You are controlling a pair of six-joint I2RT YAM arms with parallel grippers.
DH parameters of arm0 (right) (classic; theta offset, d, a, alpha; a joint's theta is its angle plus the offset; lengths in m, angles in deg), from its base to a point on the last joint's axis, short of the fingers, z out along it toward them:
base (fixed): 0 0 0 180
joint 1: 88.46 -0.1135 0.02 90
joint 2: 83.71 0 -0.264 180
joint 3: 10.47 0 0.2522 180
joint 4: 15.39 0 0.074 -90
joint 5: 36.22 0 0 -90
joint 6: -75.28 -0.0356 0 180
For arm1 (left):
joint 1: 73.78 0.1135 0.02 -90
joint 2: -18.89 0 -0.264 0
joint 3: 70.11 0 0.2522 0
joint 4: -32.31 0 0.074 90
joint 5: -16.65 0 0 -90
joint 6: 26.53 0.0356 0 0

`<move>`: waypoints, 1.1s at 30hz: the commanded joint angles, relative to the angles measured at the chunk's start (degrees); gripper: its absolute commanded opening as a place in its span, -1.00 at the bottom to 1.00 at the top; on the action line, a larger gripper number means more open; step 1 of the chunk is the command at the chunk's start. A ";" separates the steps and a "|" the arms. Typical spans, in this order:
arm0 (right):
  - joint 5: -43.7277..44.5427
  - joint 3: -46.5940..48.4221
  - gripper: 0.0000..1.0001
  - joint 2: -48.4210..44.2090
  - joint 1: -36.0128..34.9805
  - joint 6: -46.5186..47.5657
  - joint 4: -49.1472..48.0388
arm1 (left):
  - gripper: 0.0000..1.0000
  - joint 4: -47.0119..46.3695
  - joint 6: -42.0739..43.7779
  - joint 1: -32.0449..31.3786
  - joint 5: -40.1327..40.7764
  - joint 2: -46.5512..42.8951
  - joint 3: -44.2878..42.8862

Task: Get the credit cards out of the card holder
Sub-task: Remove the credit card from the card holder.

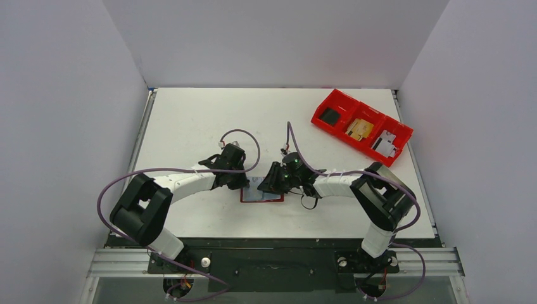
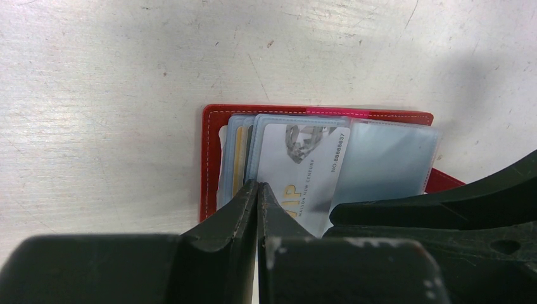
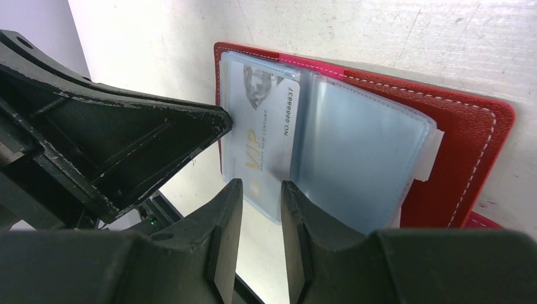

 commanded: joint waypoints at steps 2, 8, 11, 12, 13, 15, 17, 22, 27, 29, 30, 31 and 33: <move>2.00 0.56 -0.49 -0.38 -0.23 -0.13 -1.76 | -1.00 4.98 0.65 0.07 2.02 1.49 2.13; 1.28 -0.32 -0.55 1.47 0.15 -1.17 -4.29 | -1.00 5.03 0.70 0.07 2.02 1.50 1.94; 1.57 -0.65 -0.55 1.57 0.48 -1.00 -4.21 | -1.00 5.10 0.70 0.07 2.02 1.45 1.97; 1.60 -0.83 -0.56 1.59 0.60 -0.96 -4.12 | -1.00 5.10 0.68 0.07 2.02 1.45 2.02; 1.74 -0.92 -0.57 1.48 0.70 -0.89 -4.06 | -1.00 5.14 0.65 0.11 2.06 1.49 1.96; 2.00 -1.19 -0.57 1.30 0.91 -0.64 -3.78 | -1.00 5.16 0.70 0.08 2.02 1.60 1.82; 2.47 -1.70 -0.58 0.97 1.13 -0.34 -3.41 | -1.00 5.33 0.70 0.07 2.02 1.67 1.73; 1.86 -2.73 -0.58 1.30 1.26 -0.78 -4.78 | -1.00 5.32 0.78 0.00 2.02 1.68 1.60; 0.64 -2.60 -0.58 2.26 1.25 -2.06 -7.63 | -1.00 5.37 0.72 -0.19 1.99 2.01 1.30; 0.26 -2.63 -0.60 2.72 1.30 -2.69 -9.09 | -1.00 5.25 0.65 -0.26 1.95 2.22 1.25; 0.06 -2.65 -0.61 2.97 1.35 -3.04 -9.49 | -1.00 5.27 0.68 -0.28 1.87 2.28 1.24; -0.12 -2.78 -0.64 3.08 1.39 -3.30 -10.40 | -1.00 5.21 0.65 -0.28 1.86 2.32 1.26; -0.65 -2.96 -0.69 3.63 1.55 -4.04 -11.81 | -1.00 5.15 0.63 -0.28 1.80 2.34 1.35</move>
